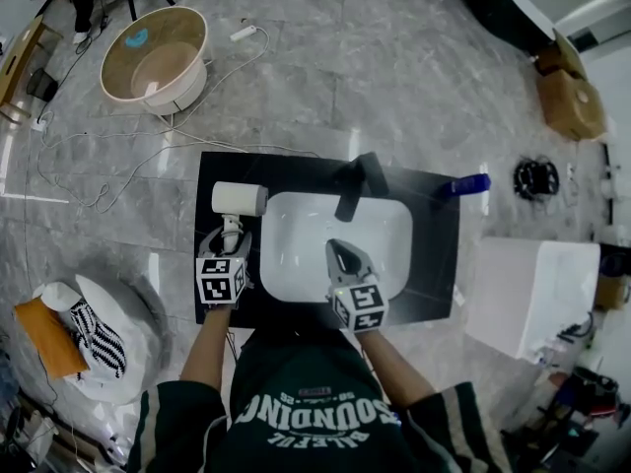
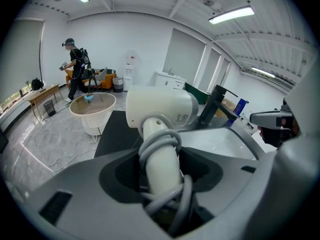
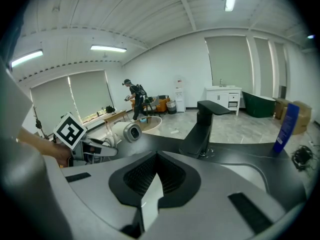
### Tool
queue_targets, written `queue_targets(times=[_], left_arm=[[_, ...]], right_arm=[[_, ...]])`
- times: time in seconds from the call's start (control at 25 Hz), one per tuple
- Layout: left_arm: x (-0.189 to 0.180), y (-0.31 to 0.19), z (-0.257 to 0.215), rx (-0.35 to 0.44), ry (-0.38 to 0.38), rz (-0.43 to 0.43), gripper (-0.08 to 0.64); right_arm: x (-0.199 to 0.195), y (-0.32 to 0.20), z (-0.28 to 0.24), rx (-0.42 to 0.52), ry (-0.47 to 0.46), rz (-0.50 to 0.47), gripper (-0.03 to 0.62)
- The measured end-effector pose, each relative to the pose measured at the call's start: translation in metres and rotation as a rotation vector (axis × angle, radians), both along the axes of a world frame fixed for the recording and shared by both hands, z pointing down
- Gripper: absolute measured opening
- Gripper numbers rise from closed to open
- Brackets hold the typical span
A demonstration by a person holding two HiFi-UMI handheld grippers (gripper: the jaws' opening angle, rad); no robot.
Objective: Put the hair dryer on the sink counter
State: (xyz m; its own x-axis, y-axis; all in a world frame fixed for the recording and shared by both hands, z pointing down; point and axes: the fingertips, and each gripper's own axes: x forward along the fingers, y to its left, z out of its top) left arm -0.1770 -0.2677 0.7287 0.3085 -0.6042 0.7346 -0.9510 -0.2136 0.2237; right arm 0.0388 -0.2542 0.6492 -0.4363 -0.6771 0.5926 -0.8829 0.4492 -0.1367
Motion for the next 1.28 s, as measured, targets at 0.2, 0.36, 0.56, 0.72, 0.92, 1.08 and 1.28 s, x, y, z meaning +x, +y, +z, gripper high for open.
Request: queue_targets(times=[0.2, 0.36, 0.56, 0.72, 0.92, 1.08, 1.28], left_arm=[[-0.004, -0.027, 0.009, 0.001, -0.018, 0.014, 0.219], [-0.007, -0.044, 0.017, 0.003, -0.032, 0.012, 0.219], [-0.01, -0.06, 0.031, -0.023, -0.053, 0.019, 0.219], [-0.012, -0.068, 0.042, -0.046, -0.066, 0.009, 0.219], [-0.01, -0.08, 0.05, -0.068, -0.062, -0.007, 0.219], [-0.008, -0.086, 0.054, -0.079, -0.078, -0.016, 0.219], [-0.009, -0.09, 0.056, -0.109, -0.094, -0.037, 0.221]], right_arm=[[0.002, -0.002, 0.005, -0.013, -0.002, 0.02, 0.0], [0.004, 0.001, 0.008, -0.032, 0.002, 0.04, 0.0], [0.014, 0.005, 0.01, -0.047, 0.011, 0.076, 0.0], [0.024, 0.01, 0.011, -0.053, 0.018, 0.109, 0.0], [0.033, 0.017, 0.013, -0.061, 0.023, 0.138, 0.0], [0.04, 0.02, 0.014, -0.062, 0.03, 0.154, 0.0], [0.048, 0.025, 0.011, -0.062, 0.034, 0.165, 0.0]])
